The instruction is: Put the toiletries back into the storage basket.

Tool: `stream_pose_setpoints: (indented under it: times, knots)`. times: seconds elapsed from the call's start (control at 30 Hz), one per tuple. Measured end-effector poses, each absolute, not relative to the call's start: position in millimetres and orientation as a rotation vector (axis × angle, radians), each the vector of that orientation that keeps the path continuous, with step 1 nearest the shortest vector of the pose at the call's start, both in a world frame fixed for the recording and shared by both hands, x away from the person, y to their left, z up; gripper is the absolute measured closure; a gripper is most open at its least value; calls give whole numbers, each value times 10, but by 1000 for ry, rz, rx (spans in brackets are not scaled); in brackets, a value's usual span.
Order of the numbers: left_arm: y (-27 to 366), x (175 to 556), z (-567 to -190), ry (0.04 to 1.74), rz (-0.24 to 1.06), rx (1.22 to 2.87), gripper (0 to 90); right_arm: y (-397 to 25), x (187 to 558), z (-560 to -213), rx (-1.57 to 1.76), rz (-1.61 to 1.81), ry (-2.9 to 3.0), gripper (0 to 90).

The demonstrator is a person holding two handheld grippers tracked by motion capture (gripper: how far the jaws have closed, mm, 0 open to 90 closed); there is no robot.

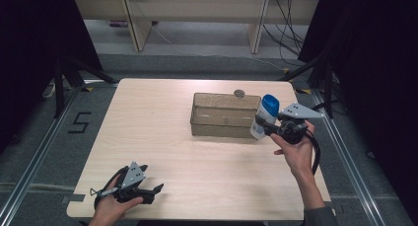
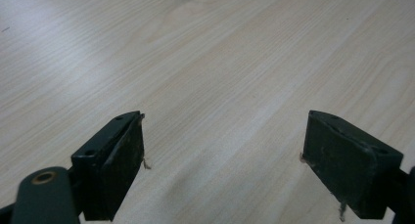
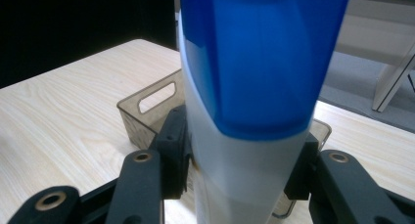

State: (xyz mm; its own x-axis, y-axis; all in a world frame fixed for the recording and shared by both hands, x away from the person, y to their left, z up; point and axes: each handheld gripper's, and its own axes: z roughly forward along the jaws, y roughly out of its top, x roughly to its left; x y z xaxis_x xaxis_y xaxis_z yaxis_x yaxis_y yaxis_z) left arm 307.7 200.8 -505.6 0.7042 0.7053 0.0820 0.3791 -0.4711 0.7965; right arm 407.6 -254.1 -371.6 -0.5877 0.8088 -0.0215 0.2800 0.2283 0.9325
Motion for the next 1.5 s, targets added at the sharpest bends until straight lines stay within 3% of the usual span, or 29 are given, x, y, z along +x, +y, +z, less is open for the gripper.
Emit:
stream_pose_setpoints:
  times: [0.83,1.5]
  knots:
    - [2011,3079,-5056,829,518,2107,151,-2444,4427,-3622,1042,1324,1990,559]
    - [2011,3079,-5055,826,518,2108,151,-2473,4762,-3823,1108,1238,1989,559]
